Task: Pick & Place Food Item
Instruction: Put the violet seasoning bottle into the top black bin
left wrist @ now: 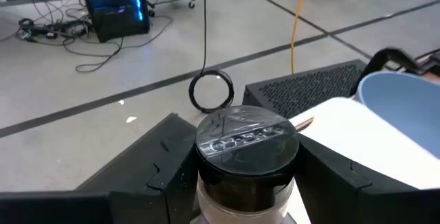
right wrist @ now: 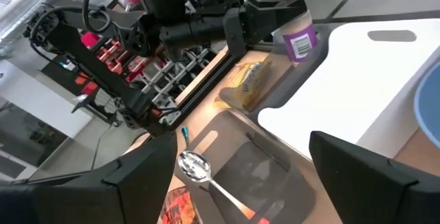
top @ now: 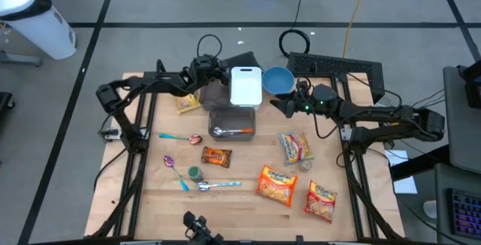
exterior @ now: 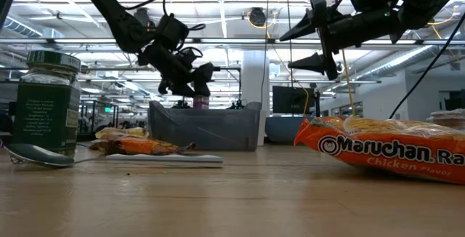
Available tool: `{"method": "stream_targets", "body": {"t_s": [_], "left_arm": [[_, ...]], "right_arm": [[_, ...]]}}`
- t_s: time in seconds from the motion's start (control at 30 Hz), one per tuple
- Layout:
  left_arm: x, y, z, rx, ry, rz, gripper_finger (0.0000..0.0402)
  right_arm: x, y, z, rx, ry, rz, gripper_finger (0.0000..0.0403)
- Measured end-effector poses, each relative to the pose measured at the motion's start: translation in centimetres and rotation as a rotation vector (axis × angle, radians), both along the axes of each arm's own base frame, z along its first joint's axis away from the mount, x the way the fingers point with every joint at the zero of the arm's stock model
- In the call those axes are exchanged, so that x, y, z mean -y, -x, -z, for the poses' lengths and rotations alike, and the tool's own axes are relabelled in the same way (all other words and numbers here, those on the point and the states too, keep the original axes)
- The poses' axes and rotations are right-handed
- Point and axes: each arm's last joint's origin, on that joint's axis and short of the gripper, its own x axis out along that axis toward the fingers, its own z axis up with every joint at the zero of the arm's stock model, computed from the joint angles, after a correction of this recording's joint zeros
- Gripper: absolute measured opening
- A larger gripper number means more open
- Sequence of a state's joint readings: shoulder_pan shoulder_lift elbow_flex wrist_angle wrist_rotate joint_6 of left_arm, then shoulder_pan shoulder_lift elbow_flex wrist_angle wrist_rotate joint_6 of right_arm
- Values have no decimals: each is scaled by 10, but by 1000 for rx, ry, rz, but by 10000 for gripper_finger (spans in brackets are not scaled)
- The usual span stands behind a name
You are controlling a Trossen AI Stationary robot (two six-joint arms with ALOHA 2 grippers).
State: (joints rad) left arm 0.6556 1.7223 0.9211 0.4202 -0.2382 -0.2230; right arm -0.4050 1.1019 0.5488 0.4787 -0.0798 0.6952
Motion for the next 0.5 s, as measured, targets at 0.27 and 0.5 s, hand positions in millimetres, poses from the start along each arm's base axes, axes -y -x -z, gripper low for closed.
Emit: {"method": "stream_targets", "body": {"t_s": [0.27,0.5], "left_arm": [[-3,-3,16,-37,26,-8,209],[-6,-3,16,-22,-8,-47,209]], "right_arm": [[6,3,0,-2,0,27,322],[10,5,1,-12,-5,44,322]]}}
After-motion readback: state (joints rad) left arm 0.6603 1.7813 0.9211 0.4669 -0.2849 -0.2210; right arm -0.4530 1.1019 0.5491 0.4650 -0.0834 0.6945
